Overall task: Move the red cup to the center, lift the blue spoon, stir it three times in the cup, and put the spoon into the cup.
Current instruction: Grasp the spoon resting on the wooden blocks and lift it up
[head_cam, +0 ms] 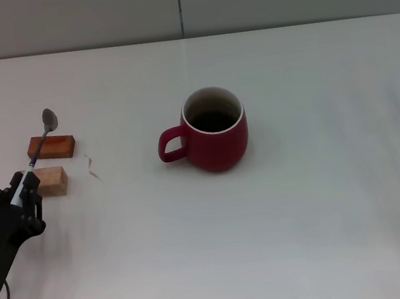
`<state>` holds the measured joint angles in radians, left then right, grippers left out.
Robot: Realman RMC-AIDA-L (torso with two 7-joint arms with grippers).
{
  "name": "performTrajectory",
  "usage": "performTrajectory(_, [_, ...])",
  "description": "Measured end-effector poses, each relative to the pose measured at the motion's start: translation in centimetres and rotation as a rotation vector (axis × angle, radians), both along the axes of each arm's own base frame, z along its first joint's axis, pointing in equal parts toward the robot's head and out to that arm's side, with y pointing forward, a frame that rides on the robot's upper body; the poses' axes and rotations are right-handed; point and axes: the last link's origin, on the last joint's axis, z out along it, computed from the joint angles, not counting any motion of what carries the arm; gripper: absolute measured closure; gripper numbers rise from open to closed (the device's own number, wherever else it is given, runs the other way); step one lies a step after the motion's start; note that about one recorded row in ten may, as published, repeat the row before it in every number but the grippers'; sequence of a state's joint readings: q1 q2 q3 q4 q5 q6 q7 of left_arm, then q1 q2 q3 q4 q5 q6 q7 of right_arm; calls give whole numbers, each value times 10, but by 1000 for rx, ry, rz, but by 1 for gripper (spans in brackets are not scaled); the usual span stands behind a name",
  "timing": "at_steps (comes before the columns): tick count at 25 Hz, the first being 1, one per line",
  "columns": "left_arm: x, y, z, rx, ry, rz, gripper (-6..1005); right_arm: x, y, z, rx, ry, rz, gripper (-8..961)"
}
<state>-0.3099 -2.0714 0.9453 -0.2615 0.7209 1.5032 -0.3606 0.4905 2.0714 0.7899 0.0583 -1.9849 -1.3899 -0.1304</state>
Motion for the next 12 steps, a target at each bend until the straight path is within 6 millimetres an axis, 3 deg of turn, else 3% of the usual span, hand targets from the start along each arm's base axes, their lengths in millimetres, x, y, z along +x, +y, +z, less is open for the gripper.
performTrajectory(12, [22,21,37,-15,-266,-218,864,0,0,0,-1,1,-1,259])
